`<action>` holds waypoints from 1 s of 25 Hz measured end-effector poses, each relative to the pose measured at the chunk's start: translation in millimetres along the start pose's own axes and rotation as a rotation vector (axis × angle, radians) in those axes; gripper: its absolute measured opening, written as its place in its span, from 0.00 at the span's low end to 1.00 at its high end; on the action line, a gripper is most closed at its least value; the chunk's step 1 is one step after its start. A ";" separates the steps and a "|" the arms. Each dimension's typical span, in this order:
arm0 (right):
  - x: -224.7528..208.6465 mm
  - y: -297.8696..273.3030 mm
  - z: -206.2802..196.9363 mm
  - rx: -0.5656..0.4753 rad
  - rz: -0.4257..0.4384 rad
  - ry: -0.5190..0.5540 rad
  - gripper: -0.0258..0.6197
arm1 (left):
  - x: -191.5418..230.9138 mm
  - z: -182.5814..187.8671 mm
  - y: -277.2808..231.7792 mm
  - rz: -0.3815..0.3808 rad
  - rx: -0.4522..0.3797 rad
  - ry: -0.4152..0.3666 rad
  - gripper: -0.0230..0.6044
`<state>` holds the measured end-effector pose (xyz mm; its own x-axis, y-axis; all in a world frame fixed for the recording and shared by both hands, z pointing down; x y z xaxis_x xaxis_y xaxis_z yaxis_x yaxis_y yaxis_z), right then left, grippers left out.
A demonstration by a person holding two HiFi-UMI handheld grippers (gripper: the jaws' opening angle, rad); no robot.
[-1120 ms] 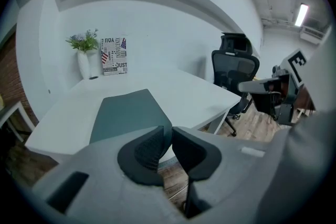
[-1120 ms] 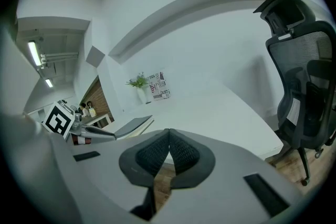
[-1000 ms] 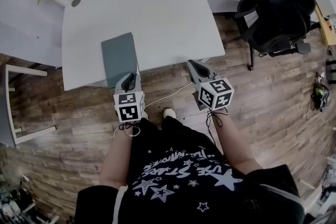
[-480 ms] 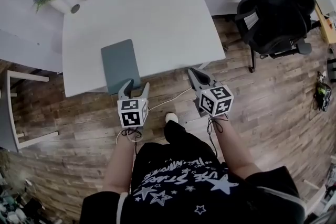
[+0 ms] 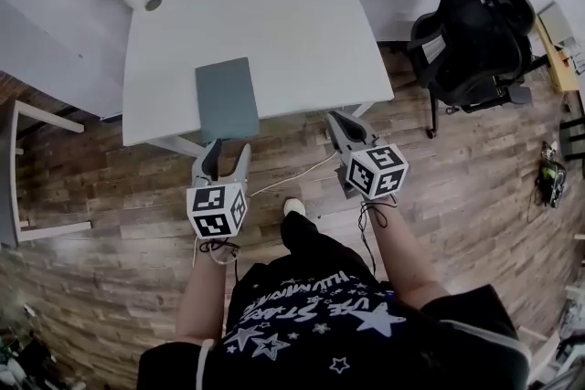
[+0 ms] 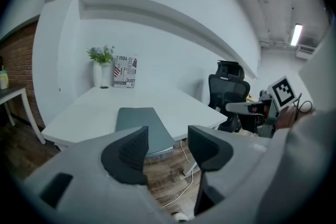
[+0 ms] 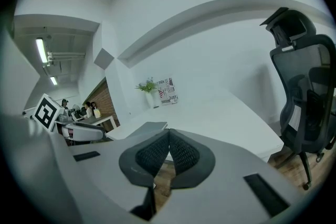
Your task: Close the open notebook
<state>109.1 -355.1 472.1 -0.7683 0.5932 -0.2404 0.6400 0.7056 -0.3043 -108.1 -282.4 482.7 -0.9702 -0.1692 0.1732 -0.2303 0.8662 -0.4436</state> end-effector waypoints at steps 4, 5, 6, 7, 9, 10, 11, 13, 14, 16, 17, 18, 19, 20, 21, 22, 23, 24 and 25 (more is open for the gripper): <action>33.4 17.0 4.0 -0.022 0.011 0.033 0.05 | 6.9 0.7 46.8 0.002 -0.050 -0.002 0.34; 42.1 21.6 3.3 -0.025 0.014 0.038 0.05 | 8.2 -1.0 58.3 -0.001 -0.058 -0.001 0.31; 50.8 26.1 2.2 -0.027 0.017 0.043 0.05 | 9.5 -3.1 69.4 -0.004 -0.066 0.001 0.27; 59.4 30.6 0.8 -0.029 0.019 0.050 0.05 | 10.8 -5.4 80.2 -0.007 -0.073 0.004 0.22; 75.8 40.5 -2.2 -0.030 0.024 0.065 0.05 | 12.9 -10.6 101.0 -0.007 -0.088 0.010 0.15; 83.6 46.1 -3.6 -0.030 0.026 0.073 0.05 | 13.4 -13.3 111.1 -0.006 -0.096 0.012 0.13; 91.3 52.3 -4.9 -0.030 0.028 0.082 0.05 | 13.5 -16.3 121.1 -0.004 -0.103 0.013 0.11; 107.4 66.6 -8.7 -0.030 0.031 0.099 0.05 | 12.7 -23.9 142.1 -0.001 -0.113 0.013 0.09; 115.6 74.2 -11.3 -0.029 0.033 0.108 0.05 | 12.3 -28.5 152.9 0.000 -0.115 0.013 0.09; 131.3 89.0 -16.3 -0.030 0.035 0.128 0.05 | 11.6 -38.6 173.3 0.000 -0.121 0.015 0.08; 138.0 96.1 -18.1 -0.033 0.036 0.138 0.05 | 10.8 -43.4 182.6 -0.001 -0.126 0.018 0.08; 143.7 103.3 -19.9 -0.038 0.034 0.147 0.05 | 9.4 -48.1 191.4 -0.002 -0.133 0.020 0.08; 148.8 110.7 -22.1 -0.042 0.031 0.154 0.05 | 7.2 -52.9 200.3 -0.003 -0.139 0.022 0.08; 153.7 118.3 -25.5 -0.043 0.029 0.159 0.05 | 4.7 -58.1 209.5 -0.003 -0.144 0.024 0.08; 159.1 125.9 -30.3 -0.042 0.028 0.160 0.05 | 2.2 -64.0 219.1 -0.003 -0.147 0.025 0.08; 165.1 133.3 -36.5 -0.039 0.028 0.159 0.05 | 0.2 -70.4 229.1 -0.002 -0.147 0.026 0.08; 171.6 140.1 -43.4 -0.035 0.029 0.156 0.05 | -1.3 -77.1 239.2 -0.002 -0.146 0.027 0.08; 178.6 146.0 -50.3 -0.031 0.031 0.152 0.05 | -2.2 -83.7 249.0 0.000 -0.144 0.028 0.08; 185.9 151.3 -56.8 -0.027 0.035 0.148 0.05 | -2.8 -90.1 258.6 0.002 -0.141 0.030 0.08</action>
<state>63.7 -116.1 433.7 -0.7368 0.6668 -0.1117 0.6679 0.6923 -0.2732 -158.2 -15.6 446.7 -0.9675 -0.1556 0.1993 -0.2138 0.9242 -0.3164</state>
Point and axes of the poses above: the fingertips, and each gripper's own axes: y backward along the fingers, x to its left, z out of its top, the point moved 2 cm from there along y, backward along the fingers, and after that the axes turned 1 degree about y, right-handed, at the moved point
